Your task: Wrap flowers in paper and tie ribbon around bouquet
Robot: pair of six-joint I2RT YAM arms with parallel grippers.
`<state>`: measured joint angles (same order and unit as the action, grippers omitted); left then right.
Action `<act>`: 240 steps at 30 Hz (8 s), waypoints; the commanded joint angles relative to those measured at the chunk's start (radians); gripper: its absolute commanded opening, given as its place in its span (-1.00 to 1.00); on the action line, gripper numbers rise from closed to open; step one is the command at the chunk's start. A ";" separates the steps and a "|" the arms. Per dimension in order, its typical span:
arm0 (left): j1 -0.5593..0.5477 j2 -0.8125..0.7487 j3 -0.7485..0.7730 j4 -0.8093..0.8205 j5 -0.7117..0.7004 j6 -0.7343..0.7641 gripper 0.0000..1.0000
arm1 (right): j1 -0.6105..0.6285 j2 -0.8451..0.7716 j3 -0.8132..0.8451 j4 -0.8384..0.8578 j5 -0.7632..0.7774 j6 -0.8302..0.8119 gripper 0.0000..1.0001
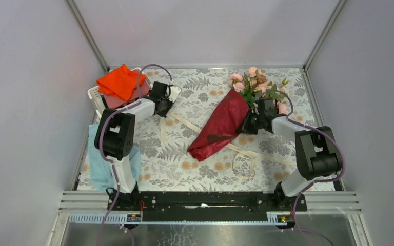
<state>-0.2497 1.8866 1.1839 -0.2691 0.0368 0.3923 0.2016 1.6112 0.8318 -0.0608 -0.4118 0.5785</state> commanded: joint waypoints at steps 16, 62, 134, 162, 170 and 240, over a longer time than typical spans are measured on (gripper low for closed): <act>0.042 -0.535 0.165 -0.173 0.267 -0.179 -1.00 | 0.002 0.165 0.099 -0.149 0.008 -0.205 -1.00; -0.206 -0.150 0.043 -0.040 0.106 -0.035 -1.00 | 0.280 0.254 0.138 -0.090 0.105 -0.265 -1.00; -0.498 0.203 0.219 -0.162 0.090 -0.238 -1.00 | 0.277 -0.223 0.079 -0.296 0.417 -0.047 0.14; -0.559 0.126 0.132 -0.109 0.069 -0.230 -1.00 | -0.624 -0.462 -0.354 -0.381 0.976 0.544 0.99; -0.563 0.121 0.134 -0.112 0.060 -0.219 -1.00 | -0.694 -0.393 -0.357 -0.318 0.882 0.518 0.51; -0.293 -0.453 0.305 -0.589 0.513 0.133 -1.00 | 0.515 0.105 0.003 0.715 -0.006 -0.144 -1.00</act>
<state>-0.4793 1.4479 1.4693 -0.5903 0.3603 0.3355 0.7345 1.6447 0.7116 0.6609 -0.3801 0.4728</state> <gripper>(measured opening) 0.003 0.011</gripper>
